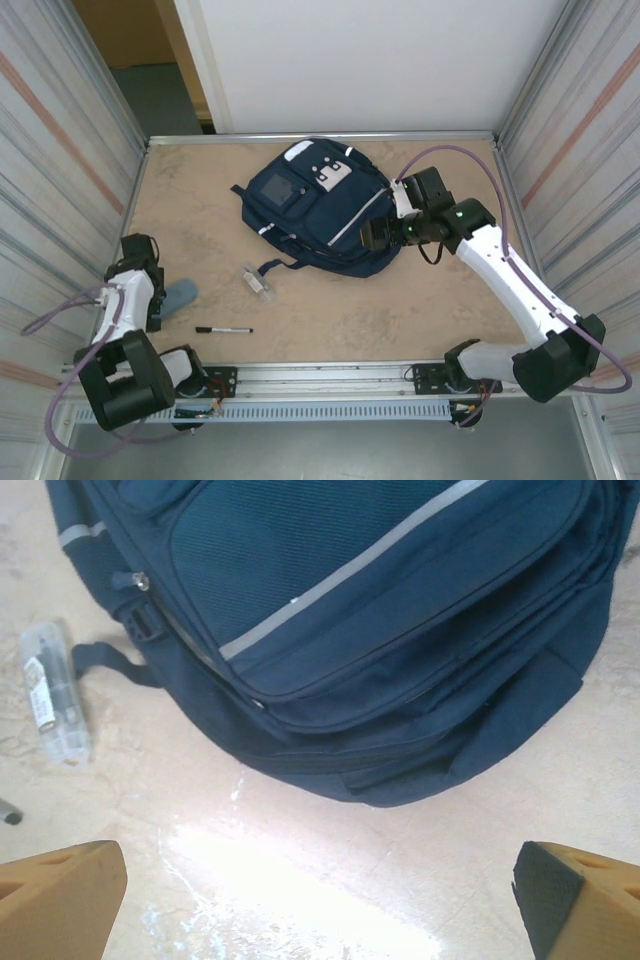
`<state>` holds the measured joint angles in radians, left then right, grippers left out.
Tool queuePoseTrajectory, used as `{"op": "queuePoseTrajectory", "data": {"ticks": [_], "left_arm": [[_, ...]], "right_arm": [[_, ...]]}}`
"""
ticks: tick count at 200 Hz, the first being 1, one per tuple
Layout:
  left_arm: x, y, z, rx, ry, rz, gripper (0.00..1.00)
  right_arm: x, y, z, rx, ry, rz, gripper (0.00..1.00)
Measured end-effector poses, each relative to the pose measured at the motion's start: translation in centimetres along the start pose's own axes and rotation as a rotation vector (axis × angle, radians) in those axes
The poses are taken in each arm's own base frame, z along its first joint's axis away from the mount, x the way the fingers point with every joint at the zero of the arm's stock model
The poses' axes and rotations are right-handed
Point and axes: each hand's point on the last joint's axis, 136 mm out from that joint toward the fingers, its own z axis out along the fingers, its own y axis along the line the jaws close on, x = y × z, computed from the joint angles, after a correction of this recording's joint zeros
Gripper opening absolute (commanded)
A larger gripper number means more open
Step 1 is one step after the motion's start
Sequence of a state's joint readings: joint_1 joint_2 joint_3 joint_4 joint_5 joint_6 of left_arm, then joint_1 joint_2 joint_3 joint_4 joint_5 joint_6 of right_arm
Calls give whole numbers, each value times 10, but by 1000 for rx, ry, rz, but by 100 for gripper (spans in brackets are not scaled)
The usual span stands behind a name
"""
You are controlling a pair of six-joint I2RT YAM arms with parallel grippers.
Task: Pack the student bag
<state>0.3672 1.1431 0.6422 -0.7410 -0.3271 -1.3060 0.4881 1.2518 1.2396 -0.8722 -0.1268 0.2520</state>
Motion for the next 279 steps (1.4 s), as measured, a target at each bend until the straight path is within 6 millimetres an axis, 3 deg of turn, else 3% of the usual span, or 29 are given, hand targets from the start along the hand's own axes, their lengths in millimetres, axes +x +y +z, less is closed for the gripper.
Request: {"op": "queuePoseTrajectory", "data": {"ticks": [28, 66, 81, 89, 103, 128, 140, 150, 189, 217, 226, 251, 279], "left_arm": [[4, -2, 13, 0, 34, -29, 99], [22, 1, 36, -32, 105, -3, 88], [25, 3, 39, -76, 131, 23, 76], [27, 4, 40, -110, 147, 37, 75], [26, -1, 40, -119, 163, 44, 56], [28, -4, 37, -95, 174, 72, 32], [31, -8, 33, -59, 183, 87, 25], [37, -15, 27, -11, 195, 114, 24], [76, -67, -38, 305, 233, 373, 24], [137, -108, -109, 572, 312, 652, 22], [163, -113, -132, 642, 344, 755, 15], [228, -113, -186, 793, 421, 1011, 17], [278, -101, -224, 885, 491, 1186, 18]], "right_arm": [[4, 12, 0, -28, 9, -24, 99], [2, 34, -5, -66, 0, -55, 99], [2, 41, -6, -79, -3, -66, 99], [3, 43, -5, -83, 0, -71, 99], [4, 45, -4, -86, 5, -75, 99], [5, 47, -4, -89, 7, -64, 99], [3, 48, -3, -92, 2, -60, 99], [2, 49, -3, -100, -2, -54, 99], [0, 64, 15, -165, 32, -31, 99], [0, 72, 31, -201, 83, -33, 99], [0, 80, 33, -247, 96, -34, 99], [2, 110, 38, -384, 125, -50, 93], [11, 139, 50, -502, 152, -47, 93]]}}
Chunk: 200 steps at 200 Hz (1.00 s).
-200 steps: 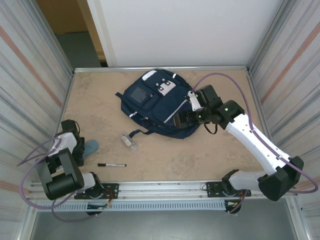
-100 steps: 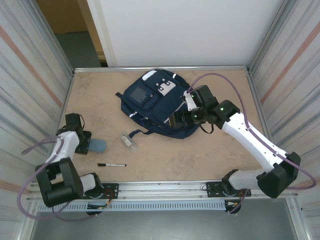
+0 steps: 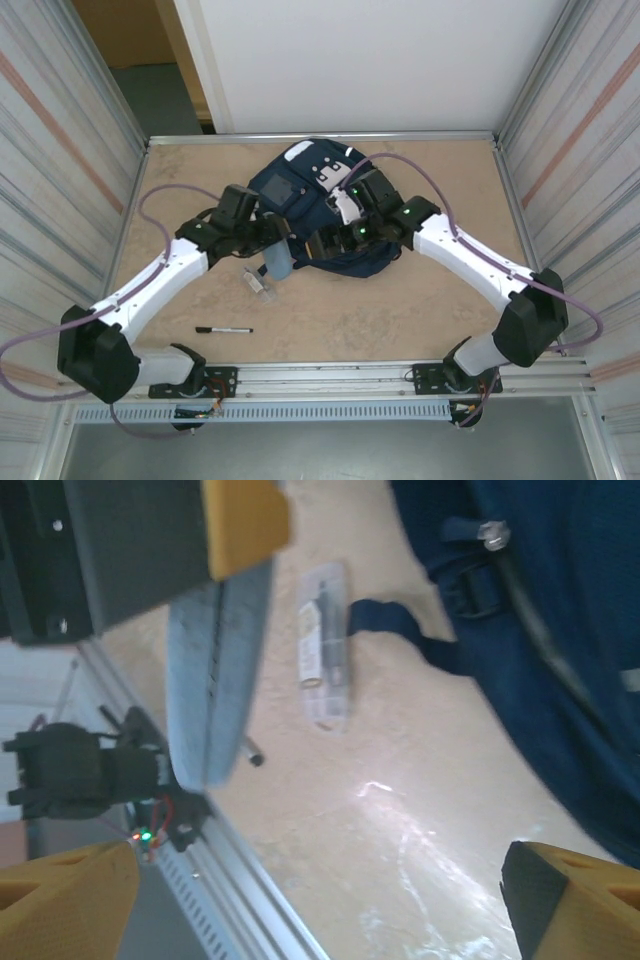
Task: Pack the student bag
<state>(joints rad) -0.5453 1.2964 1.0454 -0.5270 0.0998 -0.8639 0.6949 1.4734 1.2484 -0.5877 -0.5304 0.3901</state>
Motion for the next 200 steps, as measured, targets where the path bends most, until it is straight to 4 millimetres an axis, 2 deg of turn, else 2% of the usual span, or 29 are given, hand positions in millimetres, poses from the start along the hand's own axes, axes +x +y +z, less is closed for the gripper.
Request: {"op": "queuePoseTrajectory", "data": {"ticks": [21, 54, 83, 92, 114, 125, 141, 153, 164, 184, 200], "left_arm": [[9, -15, 2, 31, 32, 21, 15], [12, -18, 3, 47, 48, -25, 14], [12, -19, 5, 56, 44, -79, 15], [13, -18, 6, 53, 46, -91, 15], [15, -15, 7, 48, 47, -127, 15], [16, -10, 10, 41, 46, -147, 17], [18, -7, 13, 35, 43, -161, 28], [18, -7, 13, 40, 45, -162, 44], [18, -7, 13, 49, 44, -159, 58], [15, -15, 11, 113, 62, -108, 75], [10, -33, 0, 215, 59, -5, 75]], "right_arm": [[10, 3, 13, -51, 16, 32, 86], [3, 8, 24, -113, -3, 87, 82], [5, 18, 49, -168, 37, 124, 79], [9, 21, 58, -173, 53, 124, 72], [15, 27, 74, -168, 78, 129, 35], [13, 29, 76, -167, 77, 143, 24], [15, 27, 78, -150, 80, 157, 21], [16, 27, 78, -147, 83, 158, 12], [16, 26, 78, -150, 86, 161, 12], [11, 21, 71, -159, 77, 165, 13], [-1, -1, 52, -143, 30, 205, 13]]}}
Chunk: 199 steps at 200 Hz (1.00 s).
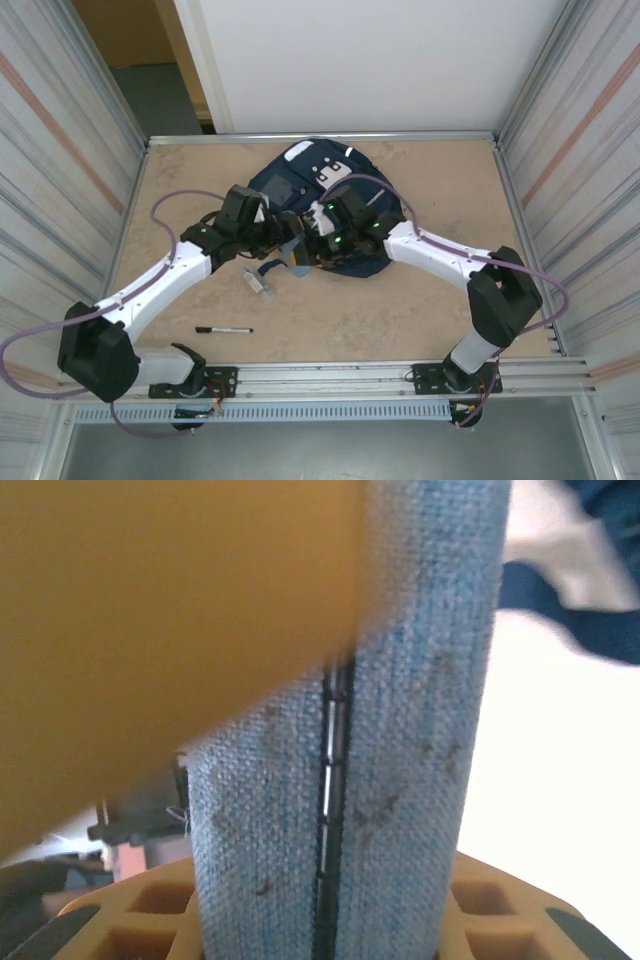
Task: Pack the student bag
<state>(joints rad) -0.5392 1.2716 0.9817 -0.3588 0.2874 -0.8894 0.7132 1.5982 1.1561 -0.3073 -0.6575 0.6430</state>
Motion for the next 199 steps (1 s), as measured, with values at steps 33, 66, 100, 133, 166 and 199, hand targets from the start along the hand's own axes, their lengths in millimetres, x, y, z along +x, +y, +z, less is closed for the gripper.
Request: {"op": "queuePoseTrajectory", "data": {"ticks": [33, 66, 100, 133, 166, 199], "left_arm": [[6, -41, -7, 161, 36, 239, 73], [15, -79, 27, 177, 111, 482, 75], [33, -103, 88, 113, 195, 717, 74], [39, -92, 141, -73, 231, 898, 71], [36, -74, 180, -247, 234, 995, 67], [28, -46, 206, -387, 244, 1032, 64]], "right_arm": [[-35, -69, -95, 106, -244, 149, 16], [-32, -116, -184, 249, -473, 244, 17], [-9, -156, -247, 337, -653, 368, 14], [11, -162, -258, 357, -704, 397, 15], [23, -162, -254, 360, -722, 392, 20], [34, -175, -242, 354, -707, 435, 21]]}}
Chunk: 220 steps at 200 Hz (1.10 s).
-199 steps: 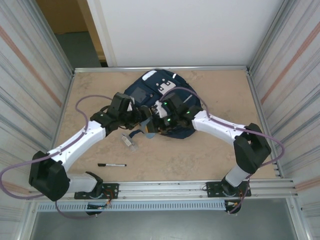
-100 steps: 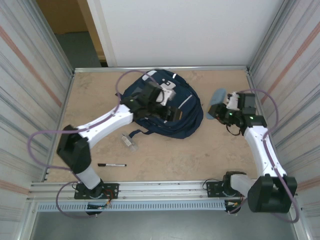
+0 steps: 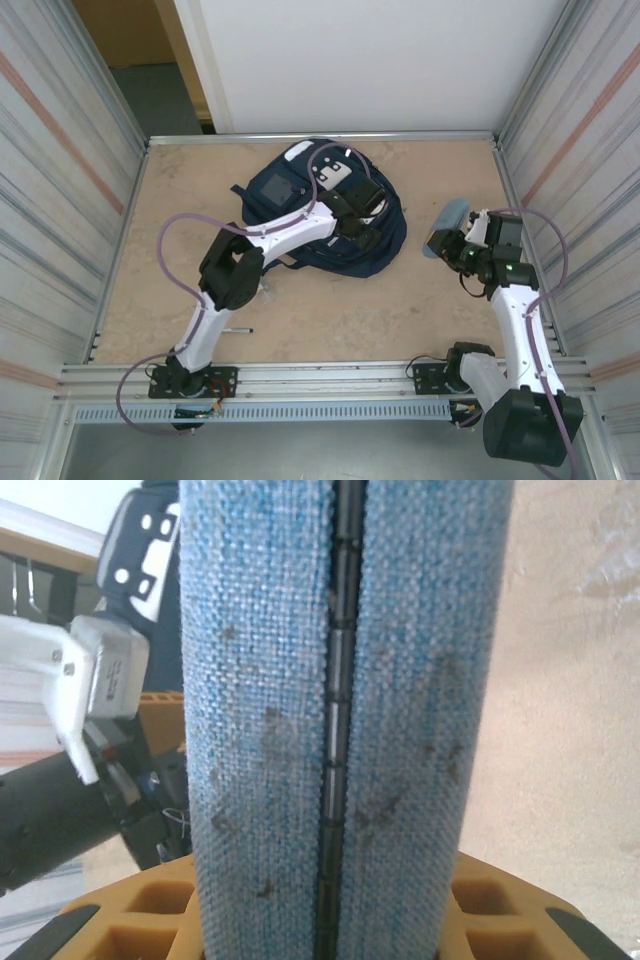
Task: Pack the student bag
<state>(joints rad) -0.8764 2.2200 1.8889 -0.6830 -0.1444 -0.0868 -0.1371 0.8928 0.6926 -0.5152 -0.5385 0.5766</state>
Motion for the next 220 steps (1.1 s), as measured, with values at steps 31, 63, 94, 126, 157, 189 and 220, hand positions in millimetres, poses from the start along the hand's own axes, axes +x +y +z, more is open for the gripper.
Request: {"op": "queuePoseTrajectory", "data": {"ticks": [31, 63, 94, 126, 157, 189, 220], "left_arm": [[5, 6, 18, -55, 59, 32, 18], [-7, 4, -13, -84, 53, 49, 0], [-26, 15, -73, -89, -28, 49, 0], [-50, 43, -157, -51, -183, -35, 0], [-58, 49, -204, 54, -273, -107, 0], [-56, 37, -207, 208, -272, -187, 0], [-55, 25, -197, 308, -263, -238, 0]], "right_arm": [[8, -5, 5, -5, 23, 28, 22], [19, 1, 14, -42, 96, 26, 23], [53, 25, 32, -81, 257, -61, 26], [84, 54, 55, -138, 393, -108, 26], [93, 71, 87, -147, 432, -81, 26], [77, 92, 137, -142, 402, -9, 31], [58, 101, 187, -94, 325, 72, 52]]}}
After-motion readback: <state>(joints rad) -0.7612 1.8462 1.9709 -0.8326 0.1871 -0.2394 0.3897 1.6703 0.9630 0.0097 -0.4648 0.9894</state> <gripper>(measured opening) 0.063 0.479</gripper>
